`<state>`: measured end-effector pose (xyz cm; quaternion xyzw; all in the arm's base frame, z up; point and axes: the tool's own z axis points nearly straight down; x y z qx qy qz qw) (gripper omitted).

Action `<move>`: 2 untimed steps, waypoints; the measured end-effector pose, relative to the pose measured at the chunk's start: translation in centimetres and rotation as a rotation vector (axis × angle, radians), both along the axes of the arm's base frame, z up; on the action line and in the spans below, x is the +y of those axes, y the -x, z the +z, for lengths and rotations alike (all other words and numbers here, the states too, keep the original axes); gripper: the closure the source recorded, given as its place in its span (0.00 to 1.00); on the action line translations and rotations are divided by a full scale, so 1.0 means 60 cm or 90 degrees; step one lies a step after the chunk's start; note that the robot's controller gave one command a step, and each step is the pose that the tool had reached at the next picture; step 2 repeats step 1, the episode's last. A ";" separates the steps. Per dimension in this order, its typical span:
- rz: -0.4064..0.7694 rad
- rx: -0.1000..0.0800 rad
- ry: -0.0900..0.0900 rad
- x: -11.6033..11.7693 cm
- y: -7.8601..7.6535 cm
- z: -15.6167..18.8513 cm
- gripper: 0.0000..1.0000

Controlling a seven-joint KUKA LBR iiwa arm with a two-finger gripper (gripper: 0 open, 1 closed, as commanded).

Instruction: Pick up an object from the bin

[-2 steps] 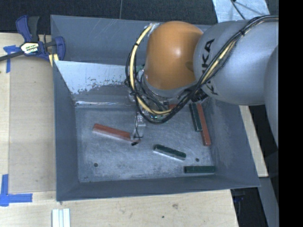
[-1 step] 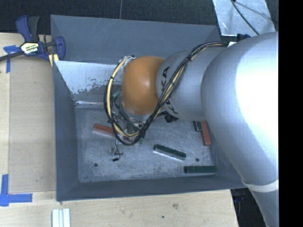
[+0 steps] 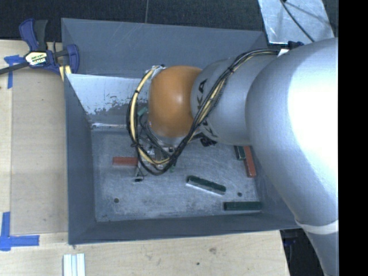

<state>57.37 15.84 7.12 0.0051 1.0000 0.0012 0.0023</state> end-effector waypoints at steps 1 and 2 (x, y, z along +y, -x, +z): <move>0.144 -0.005 0.001 -0.001 -0.007 0.246 1.00; 0.144 -0.005 0.001 -0.001 -0.007 0.246 1.00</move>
Offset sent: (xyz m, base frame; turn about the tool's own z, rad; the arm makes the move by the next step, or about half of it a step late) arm 0.0018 -0.0010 0.1429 -0.2250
